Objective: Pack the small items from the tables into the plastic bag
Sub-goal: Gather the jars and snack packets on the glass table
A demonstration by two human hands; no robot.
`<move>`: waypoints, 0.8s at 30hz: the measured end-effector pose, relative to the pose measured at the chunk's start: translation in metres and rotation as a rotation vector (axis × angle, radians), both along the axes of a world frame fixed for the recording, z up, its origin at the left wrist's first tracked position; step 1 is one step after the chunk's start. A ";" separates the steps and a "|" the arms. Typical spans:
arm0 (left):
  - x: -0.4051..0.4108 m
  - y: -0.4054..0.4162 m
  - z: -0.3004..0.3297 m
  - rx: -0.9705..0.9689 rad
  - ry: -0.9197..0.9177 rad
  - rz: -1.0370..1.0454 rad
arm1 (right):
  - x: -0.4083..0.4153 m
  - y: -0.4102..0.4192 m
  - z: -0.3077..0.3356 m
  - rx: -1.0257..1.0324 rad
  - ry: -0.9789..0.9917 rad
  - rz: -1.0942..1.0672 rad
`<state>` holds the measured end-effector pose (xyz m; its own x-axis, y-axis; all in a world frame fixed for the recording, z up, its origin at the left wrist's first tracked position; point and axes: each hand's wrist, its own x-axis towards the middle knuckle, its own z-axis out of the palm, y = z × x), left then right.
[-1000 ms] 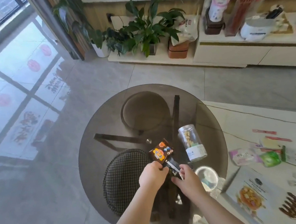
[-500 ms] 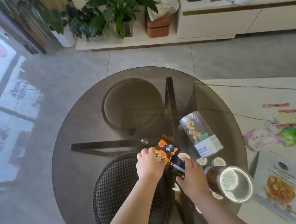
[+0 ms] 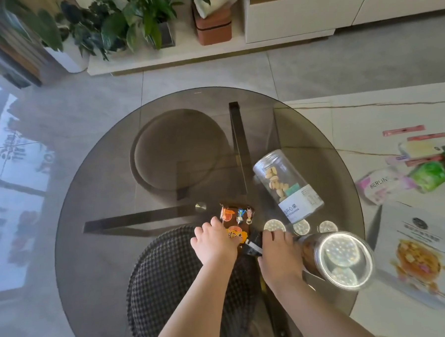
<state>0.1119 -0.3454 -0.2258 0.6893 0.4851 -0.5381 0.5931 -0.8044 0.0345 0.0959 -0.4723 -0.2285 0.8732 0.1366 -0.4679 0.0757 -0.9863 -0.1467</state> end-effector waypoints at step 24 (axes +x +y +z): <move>-0.006 -0.052 0.238 -0.593 -0.283 0.203 | -0.013 -0.097 0.237 0.335 -0.031 -0.500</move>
